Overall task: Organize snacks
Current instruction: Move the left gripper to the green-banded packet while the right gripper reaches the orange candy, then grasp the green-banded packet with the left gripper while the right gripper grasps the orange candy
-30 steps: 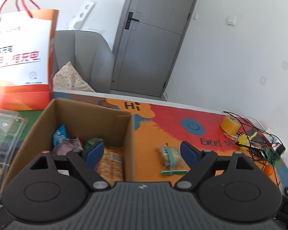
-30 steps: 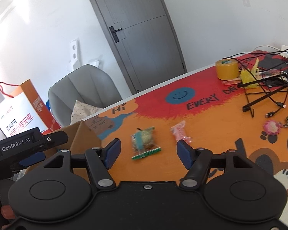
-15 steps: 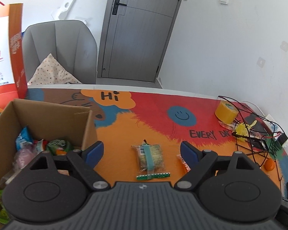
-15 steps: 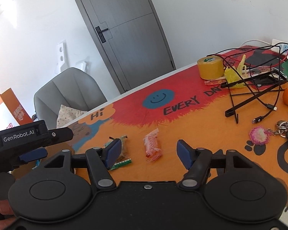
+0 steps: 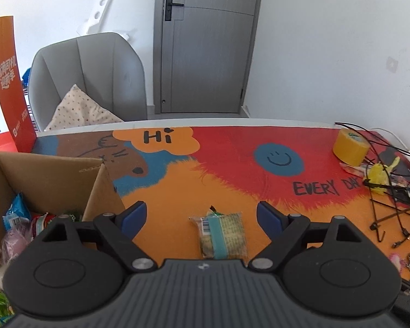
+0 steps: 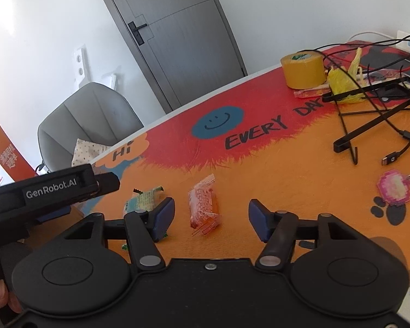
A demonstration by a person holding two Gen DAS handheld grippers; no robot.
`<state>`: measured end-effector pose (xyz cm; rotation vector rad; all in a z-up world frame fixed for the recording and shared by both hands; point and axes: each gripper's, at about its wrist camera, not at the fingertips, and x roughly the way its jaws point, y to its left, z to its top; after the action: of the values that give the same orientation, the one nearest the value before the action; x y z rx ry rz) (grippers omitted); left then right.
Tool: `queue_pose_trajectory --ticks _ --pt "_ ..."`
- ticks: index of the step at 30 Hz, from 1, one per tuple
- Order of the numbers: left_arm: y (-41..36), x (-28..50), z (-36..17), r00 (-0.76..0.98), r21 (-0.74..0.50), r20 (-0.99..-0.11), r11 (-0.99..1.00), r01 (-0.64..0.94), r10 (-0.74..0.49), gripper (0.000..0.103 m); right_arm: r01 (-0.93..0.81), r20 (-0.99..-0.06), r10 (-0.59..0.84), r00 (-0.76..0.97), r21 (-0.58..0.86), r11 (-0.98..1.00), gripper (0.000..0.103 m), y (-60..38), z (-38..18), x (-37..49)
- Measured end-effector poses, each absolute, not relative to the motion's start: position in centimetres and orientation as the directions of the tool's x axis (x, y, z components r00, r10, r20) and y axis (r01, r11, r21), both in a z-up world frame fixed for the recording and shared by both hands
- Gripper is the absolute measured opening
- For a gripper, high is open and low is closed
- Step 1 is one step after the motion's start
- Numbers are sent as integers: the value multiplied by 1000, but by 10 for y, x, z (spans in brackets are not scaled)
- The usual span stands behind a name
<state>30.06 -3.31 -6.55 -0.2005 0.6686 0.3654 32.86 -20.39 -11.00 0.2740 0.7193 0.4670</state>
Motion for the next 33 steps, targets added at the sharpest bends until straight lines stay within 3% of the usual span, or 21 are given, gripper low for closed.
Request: queue_pose_trajectory --ticks 5,10,13,15,23,25,29,32,33 --pt "-33 300 -60 749 -102 -616 919 -382 243 86 -310 -582 498 642 397 864 56 -198 -124 341" --pt "-38 313 -70 723 -96 -661 933 -348 202 85 -327 -568 507 648 394 859 51 -195 -132 344" --pt "-39 318 -80 714 -77 -671 939 -336 201 85 -346 -549 526 649 403 847 36 -196 -135 344" --pt "-36 323 -88 689 -80 -696 932 -352 201 83 -354 -541 537 647 411 840 31 -197 -137 344" --pt "-36 333 -116 640 -68 -741 927 -370 201 82 -338 -524 565 637 468 816 27 -209 -135 345" --pt "-38 333 -119 644 -50 -734 929 -367 215 78 -338 -522 557 646 458 822 27 -209 -134 343" --pt "-39 333 -119 652 -19 -718 929 -370 245 48 -341 -523 542 658 435 833 26 -208 -132 341" --pt "-37 330 -117 656 -45 -722 932 -359 218 47 -343 -535 524 663 406 847 28 -206 -132 341" --pt "-36 328 -116 658 -55 -723 932 -358 210 47 -343 -544 514 663 389 855 32 -203 -132 341"
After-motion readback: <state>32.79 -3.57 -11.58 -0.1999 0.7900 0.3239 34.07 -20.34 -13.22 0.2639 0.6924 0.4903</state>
